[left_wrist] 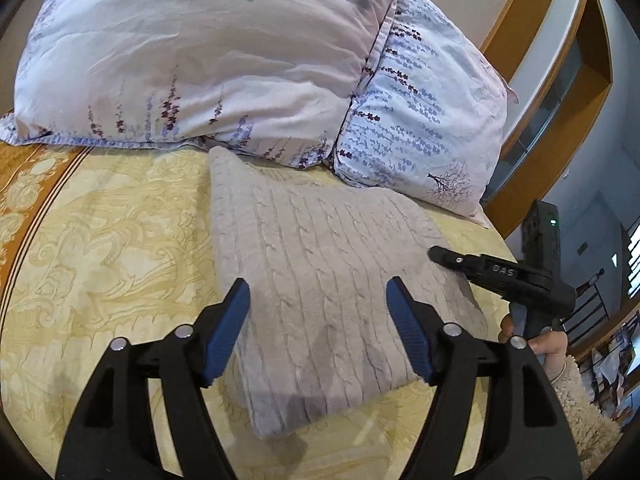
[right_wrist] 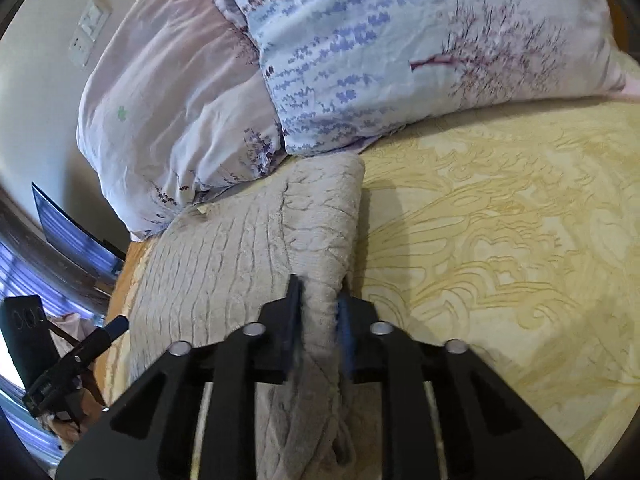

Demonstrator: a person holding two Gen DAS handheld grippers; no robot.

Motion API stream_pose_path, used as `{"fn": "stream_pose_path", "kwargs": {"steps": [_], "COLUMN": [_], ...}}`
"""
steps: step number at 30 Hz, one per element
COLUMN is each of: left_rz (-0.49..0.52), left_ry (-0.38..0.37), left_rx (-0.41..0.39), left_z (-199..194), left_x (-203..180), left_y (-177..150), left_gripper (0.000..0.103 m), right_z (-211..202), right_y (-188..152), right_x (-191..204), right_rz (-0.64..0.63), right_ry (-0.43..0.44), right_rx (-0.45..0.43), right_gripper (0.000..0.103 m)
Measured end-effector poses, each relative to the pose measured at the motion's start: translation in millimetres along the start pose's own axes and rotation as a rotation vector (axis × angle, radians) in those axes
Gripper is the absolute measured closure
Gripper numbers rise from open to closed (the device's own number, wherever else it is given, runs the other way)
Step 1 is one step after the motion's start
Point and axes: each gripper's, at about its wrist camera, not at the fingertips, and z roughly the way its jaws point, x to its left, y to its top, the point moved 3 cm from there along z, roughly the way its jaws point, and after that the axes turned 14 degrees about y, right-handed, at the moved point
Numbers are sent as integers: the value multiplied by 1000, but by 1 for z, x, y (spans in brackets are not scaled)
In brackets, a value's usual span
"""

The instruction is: Fold small clothes

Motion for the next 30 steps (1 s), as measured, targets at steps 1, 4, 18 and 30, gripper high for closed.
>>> {"fn": "stream_pose_path", "kwargs": {"steps": [1,4,18,30], "left_rz": [4,30,142,154], "left_ry": [24,92,412,438], "left_rx": [-10,-45,37,116], "left_z": [-5,-17,-13,7], "left_x": [2,8,2,-1], "left_y": [-3,-16,-82,-99], "left_gripper": [27,21,2,2], "right_z": [-8,-32,-36,-7], "right_y": [-3,-17,-113,-134], "right_x": [5,16,63,61], "right_rz": [-24,-90,-277,-258], "right_ry": [-27,-94,-318,-431], "right_rx": [-16,-63,-9,67], "right_gripper": [70,42,1,1]}}
